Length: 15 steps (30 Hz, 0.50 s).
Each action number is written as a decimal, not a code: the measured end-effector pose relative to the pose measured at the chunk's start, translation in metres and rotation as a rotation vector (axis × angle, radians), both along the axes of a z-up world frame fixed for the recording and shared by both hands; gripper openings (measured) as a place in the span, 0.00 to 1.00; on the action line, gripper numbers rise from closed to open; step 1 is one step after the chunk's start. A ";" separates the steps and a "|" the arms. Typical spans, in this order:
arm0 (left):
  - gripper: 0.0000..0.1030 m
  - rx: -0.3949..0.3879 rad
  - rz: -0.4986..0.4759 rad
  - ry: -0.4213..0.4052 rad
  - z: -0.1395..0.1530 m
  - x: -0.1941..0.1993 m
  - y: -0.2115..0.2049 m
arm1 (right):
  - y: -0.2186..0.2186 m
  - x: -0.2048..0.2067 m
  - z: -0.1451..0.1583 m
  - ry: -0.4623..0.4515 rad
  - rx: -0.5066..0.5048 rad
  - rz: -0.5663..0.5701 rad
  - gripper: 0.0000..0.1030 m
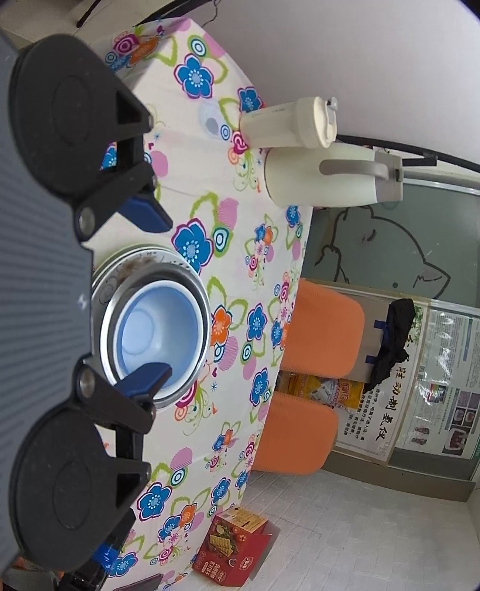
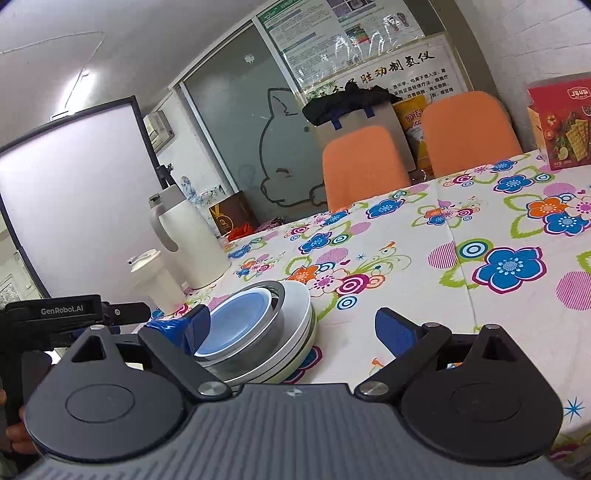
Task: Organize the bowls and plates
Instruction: 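Lower the nested bowls onto the plate stack and open the left tool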
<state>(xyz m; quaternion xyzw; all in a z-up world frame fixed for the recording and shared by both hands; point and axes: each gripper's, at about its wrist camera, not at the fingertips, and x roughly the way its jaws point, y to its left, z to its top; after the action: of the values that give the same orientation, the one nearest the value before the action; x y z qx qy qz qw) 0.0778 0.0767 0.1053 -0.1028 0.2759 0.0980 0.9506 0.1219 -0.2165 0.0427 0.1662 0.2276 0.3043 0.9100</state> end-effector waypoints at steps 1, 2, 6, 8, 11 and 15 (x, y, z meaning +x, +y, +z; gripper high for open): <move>0.73 0.007 -0.013 0.002 0.000 0.004 0.001 | 0.000 -0.001 0.000 -0.001 0.001 -0.015 0.81; 0.73 0.015 -0.033 0.004 -0.001 0.010 0.001 | 0.001 -0.003 -0.001 0.000 0.003 -0.030 0.81; 0.73 0.013 -0.112 0.026 -0.005 0.037 0.007 | 0.004 0.003 -0.004 0.043 -0.005 -0.121 0.81; 0.73 -0.015 -0.142 0.025 -0.007 0.045 0.014 | 0.009 0.005 -0.003 0.050 -0.020 -0.148 0.81; 0.73 -0.063 -0.187 0.016 -0.010 0.055 0.022 | 0.018 0.008 0.000 0.047 -0.059 -0.183 0.81; 0.73 -0.081 -0.209 -0.013 -0.008 0.058 0.021 | 0.028 0.014 0.004 0.052 -0.084 -0.203 0.81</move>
<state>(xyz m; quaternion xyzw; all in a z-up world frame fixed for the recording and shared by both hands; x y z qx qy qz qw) 0.1357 0.0977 0.0976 -0.1125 0.2826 -0.0136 0.9525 0.1358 -0.1884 0.0465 0.1578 0.2455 0.1962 0.9361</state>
